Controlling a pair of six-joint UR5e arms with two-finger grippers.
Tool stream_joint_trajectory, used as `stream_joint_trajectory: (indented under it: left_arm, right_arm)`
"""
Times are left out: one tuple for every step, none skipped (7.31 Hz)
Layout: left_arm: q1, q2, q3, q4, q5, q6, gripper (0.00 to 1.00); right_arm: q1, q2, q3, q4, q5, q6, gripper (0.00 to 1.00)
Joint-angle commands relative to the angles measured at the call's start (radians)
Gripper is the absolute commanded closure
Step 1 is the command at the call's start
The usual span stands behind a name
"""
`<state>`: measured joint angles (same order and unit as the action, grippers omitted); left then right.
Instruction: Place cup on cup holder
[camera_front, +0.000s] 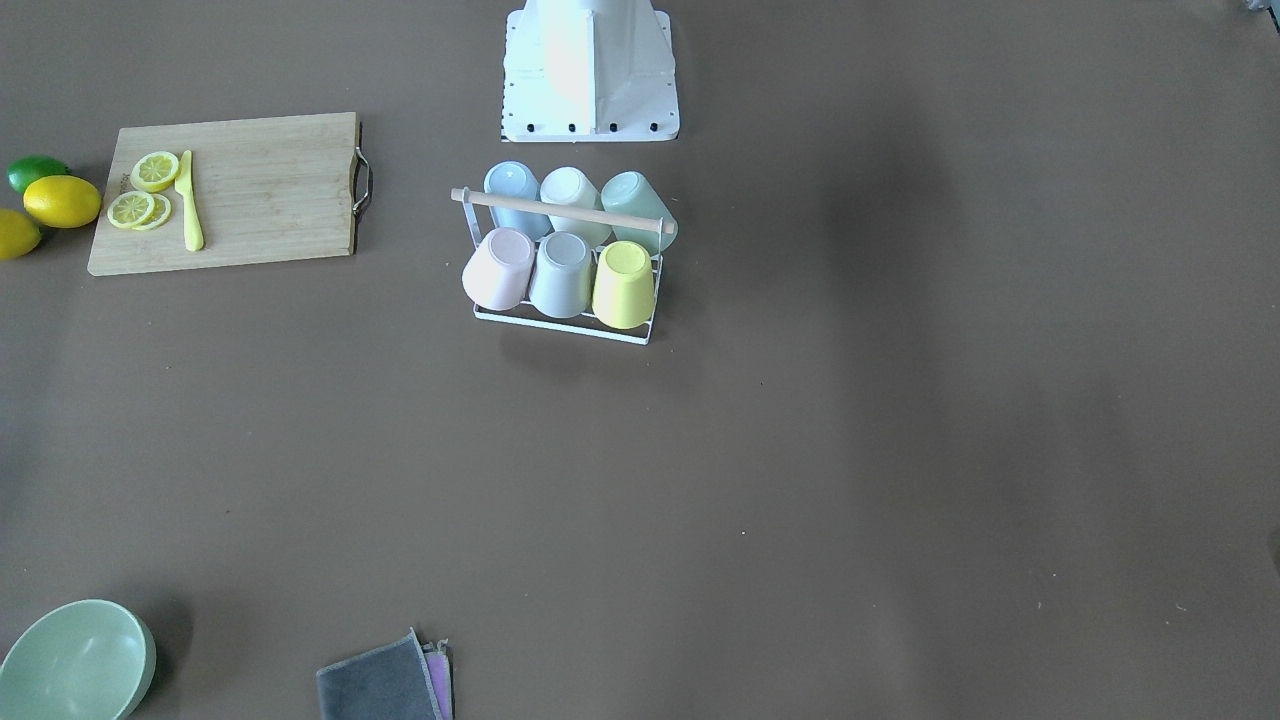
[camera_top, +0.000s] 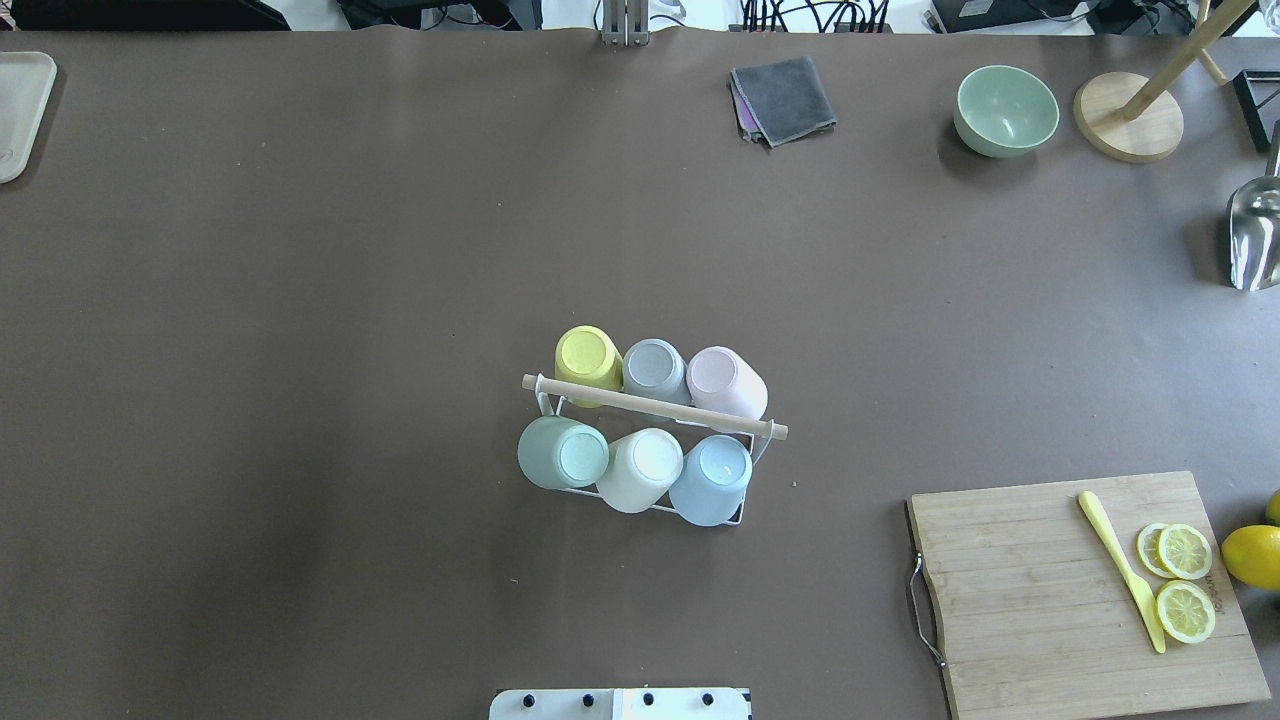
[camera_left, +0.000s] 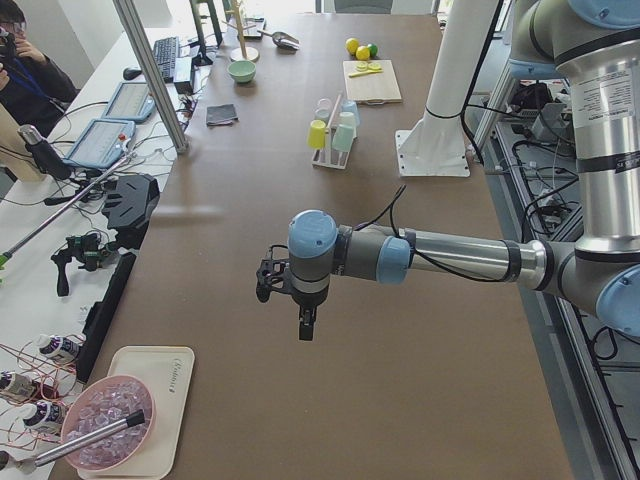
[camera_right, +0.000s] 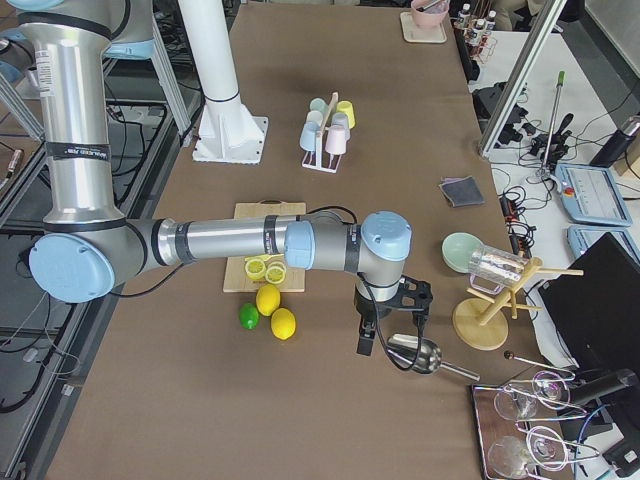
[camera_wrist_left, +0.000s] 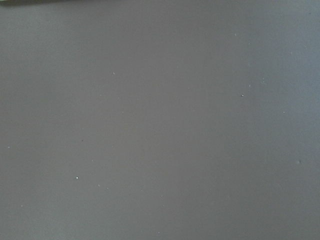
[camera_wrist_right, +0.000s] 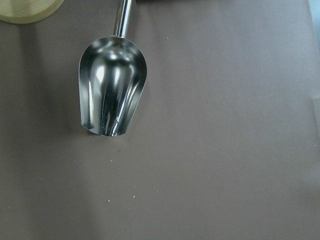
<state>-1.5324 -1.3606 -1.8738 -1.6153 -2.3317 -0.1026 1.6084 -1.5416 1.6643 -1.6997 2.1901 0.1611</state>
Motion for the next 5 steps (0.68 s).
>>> stream_joint_trajectory:
  left_arm:
    - [0.0, 0.0, 0.001, 0.0, -0.002, 0.0, 0.01]
    - [0.0, 0.002, 0.001, 0.0, -0.002, 0.0, 0.01]
    - [0.0, 0.0, 0.005, 0.0, -0.002, 0.0, 0.01]
    - [0.002, 0.0, 0.008, 0.0, -0.003, 0.0, 0.01]
    - [0.002, 0.0, 0.007, 0.0, -0.003, 0.0, 0.01]
  right_arm:
    - [-0.001, -0.002, 0.0, 0.0, 0.0, 0.0, 0.0]
    - [-0.001, -0.002, 0.0, 0.0, 0.0, 0.0, 0.0]
    - [-0.001, -0.006, 0.0, 0.0, 0.0, 0.0, 0.0]
    - [-0.001, 0.003, 0.0, 0.0, 0.0, 0.0, 0.0]
    - [0.001, 0.018, -0.001, 0.003, -0.001, 0.0, 0.0]
